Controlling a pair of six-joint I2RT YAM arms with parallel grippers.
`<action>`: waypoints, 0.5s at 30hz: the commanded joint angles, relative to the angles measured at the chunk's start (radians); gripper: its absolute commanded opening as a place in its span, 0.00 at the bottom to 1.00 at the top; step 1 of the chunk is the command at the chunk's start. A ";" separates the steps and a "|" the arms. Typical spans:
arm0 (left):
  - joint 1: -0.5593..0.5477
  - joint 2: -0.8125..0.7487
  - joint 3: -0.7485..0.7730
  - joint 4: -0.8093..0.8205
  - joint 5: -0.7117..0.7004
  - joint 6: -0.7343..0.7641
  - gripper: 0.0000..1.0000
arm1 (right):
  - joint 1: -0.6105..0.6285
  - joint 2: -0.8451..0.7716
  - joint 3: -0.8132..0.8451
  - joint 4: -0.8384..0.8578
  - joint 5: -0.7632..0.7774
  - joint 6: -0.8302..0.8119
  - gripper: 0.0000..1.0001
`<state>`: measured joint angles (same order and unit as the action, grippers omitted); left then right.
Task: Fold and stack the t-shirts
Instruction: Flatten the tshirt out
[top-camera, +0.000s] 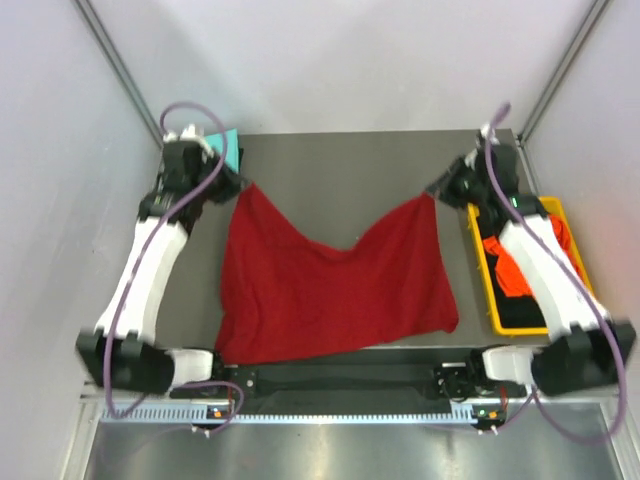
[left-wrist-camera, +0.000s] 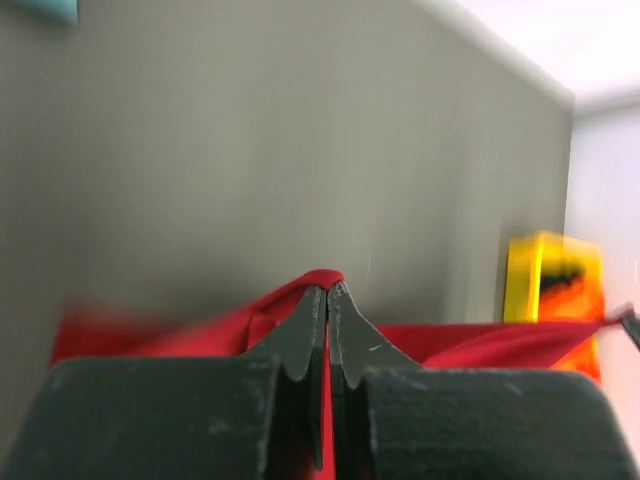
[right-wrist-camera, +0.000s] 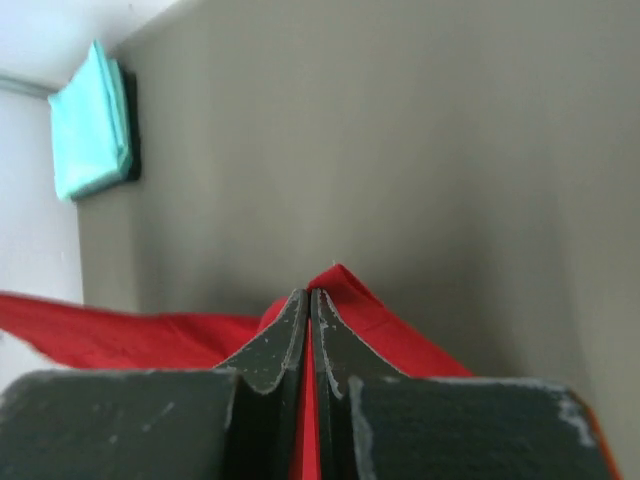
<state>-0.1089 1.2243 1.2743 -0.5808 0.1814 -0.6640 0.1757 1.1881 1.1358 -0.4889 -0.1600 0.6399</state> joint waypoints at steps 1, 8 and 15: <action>0.014 0.209 0.290 0.271 -0.129 0.047 0.00 | 0.002 0.224 0.426 0.158 0.025 -0.088 0.00; 0.067 0.489 0.992 0.279 -0.027 -0.113 0.00 | -0.041 0.505 1.116 -0.063 0.066 -0.120 0.00; 0.067 0.213 0.834 0.375 0.049 -0.138 0.00 | -0.090 0.218 0.871 0.023 0.091 -0.144 0.00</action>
<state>-0.0395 1.6142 2.1849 -0.3130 0.1852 -0.7841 0.1070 1.5307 2.0991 -0.5018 -0.0891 0.5289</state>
